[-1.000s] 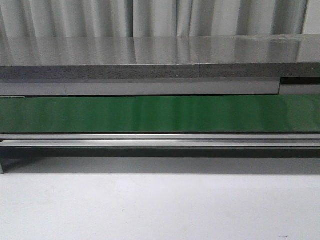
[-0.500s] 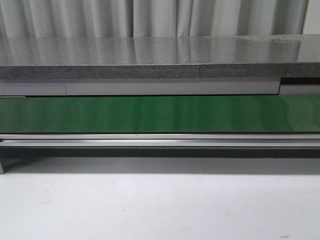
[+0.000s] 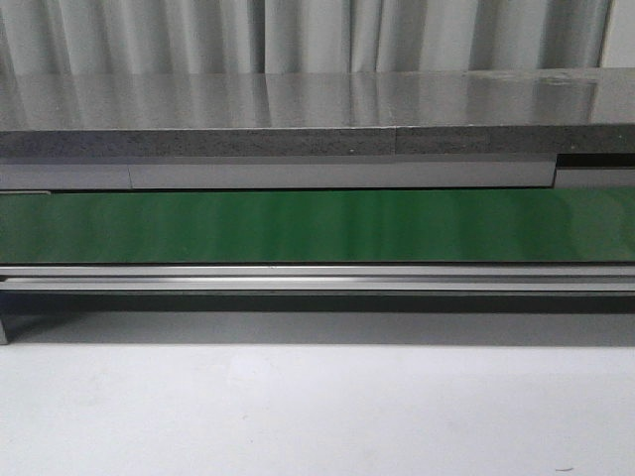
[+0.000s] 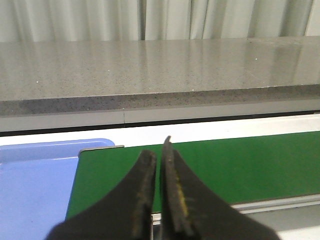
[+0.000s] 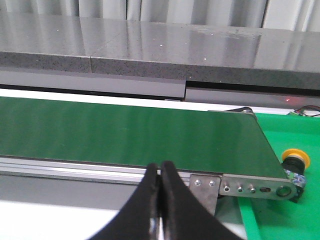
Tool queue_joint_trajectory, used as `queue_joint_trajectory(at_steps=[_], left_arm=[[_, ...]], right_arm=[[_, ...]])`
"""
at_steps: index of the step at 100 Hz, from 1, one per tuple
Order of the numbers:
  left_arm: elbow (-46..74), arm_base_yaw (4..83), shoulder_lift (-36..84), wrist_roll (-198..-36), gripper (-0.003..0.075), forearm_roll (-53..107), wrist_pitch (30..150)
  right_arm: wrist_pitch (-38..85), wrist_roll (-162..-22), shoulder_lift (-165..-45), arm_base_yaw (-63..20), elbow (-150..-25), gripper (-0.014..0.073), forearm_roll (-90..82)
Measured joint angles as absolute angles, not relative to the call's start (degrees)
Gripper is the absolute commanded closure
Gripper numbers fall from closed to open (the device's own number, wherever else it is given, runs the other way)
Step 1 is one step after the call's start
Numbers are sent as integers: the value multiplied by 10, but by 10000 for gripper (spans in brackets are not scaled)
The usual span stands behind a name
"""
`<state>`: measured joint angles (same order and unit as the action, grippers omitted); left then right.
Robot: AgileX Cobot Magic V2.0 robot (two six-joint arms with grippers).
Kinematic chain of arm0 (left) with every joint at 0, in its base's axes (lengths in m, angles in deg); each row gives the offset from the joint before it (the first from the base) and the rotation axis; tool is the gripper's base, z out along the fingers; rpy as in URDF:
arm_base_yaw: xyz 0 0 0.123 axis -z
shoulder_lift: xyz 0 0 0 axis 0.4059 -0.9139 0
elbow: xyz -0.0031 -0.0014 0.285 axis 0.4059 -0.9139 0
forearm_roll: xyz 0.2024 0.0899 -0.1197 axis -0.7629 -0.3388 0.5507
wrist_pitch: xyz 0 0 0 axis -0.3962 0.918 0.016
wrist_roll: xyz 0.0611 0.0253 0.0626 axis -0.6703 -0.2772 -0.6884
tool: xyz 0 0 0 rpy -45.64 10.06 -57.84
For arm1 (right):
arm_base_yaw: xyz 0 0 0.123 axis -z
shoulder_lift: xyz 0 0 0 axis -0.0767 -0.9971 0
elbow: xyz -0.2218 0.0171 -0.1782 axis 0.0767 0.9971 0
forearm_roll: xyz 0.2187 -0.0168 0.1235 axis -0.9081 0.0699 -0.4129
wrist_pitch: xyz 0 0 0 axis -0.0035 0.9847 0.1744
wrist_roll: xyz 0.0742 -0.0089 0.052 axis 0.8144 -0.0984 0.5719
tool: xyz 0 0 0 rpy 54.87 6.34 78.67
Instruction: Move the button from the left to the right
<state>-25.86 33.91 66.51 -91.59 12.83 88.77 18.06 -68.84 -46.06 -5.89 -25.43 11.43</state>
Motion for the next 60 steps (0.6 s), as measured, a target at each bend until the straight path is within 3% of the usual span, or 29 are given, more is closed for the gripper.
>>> queue_joint_trajectory(at_steps=[36,60], left_arm=[[-260,339,665,-916,715,128,887],[-302,329,696,-862,715,86,827]], right_arm=[[181,-687,-461,-59,-254,662,114],[181,-687,-461,-59,-254,662,115]])
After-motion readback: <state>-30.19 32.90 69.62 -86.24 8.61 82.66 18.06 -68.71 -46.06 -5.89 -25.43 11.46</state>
